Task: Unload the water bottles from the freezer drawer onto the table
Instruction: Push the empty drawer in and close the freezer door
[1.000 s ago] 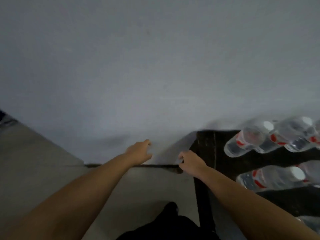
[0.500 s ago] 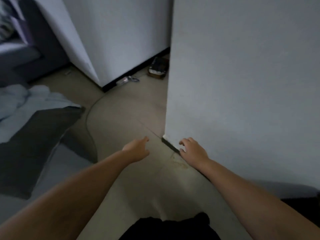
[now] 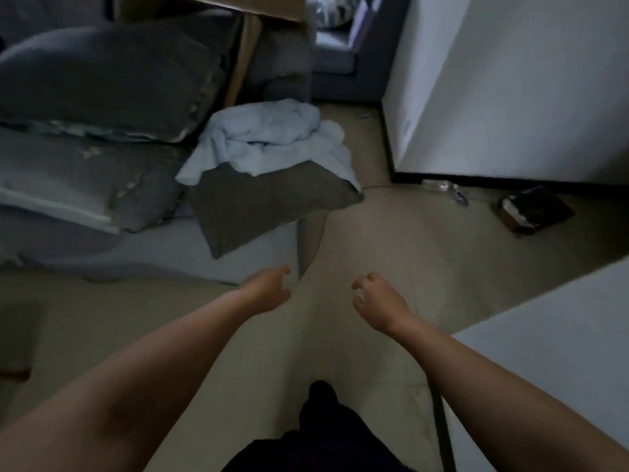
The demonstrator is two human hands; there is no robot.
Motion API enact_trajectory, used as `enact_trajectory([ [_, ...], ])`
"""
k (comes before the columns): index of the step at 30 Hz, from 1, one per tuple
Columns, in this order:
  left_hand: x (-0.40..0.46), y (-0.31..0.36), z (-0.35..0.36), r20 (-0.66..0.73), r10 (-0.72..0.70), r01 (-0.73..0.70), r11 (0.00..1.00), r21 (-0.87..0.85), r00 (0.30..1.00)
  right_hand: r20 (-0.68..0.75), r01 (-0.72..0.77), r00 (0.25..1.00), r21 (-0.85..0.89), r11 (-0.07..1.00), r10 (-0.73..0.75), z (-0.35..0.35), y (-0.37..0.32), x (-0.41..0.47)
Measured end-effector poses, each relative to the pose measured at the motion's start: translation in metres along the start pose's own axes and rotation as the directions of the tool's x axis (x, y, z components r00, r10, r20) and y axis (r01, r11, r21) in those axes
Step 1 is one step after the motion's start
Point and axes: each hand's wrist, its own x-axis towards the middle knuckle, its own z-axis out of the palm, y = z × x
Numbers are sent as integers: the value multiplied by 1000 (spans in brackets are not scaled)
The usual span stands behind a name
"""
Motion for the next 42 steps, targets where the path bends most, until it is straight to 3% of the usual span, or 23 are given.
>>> enact_trajectory([
  [5,4,-29,-21,-104,-196,178,971,-161,975,89,231,971,-80,970,-224,-22,-43,68],
  [9,-8,-57,-27,-195,-376,294,890,-348,906,188,379,917,-129,917,-352,-14,-82,113],
  [15,-66,-138,-20,-213,-643,465,708,-532,736,363,671,722,-157,724,-590,37,-194,134],
  [22,-151,-240,-13,-194,-785,536,558,-634,588,439,857,498,-117,502,-748,105,-338,105],
  [27,-218,-325,-30,-165,-821,559,504,-658,546,469,890,435,-95,446,-769,149,-444,80],
  [30,-267,-372,-45,-178,-863,562,451,-693,473,503,914,384,-90,395,-774,170,-504,66],
  [34,-329,-425,-32,-134,-935,555,306,-773,328,557,944,301,-61,324,-774,209,-581,32],
  [42,-389,-496,-4,1,-982,520,98,-848,187,696,996,83,-28,88,-713,285,-695,-5],
])
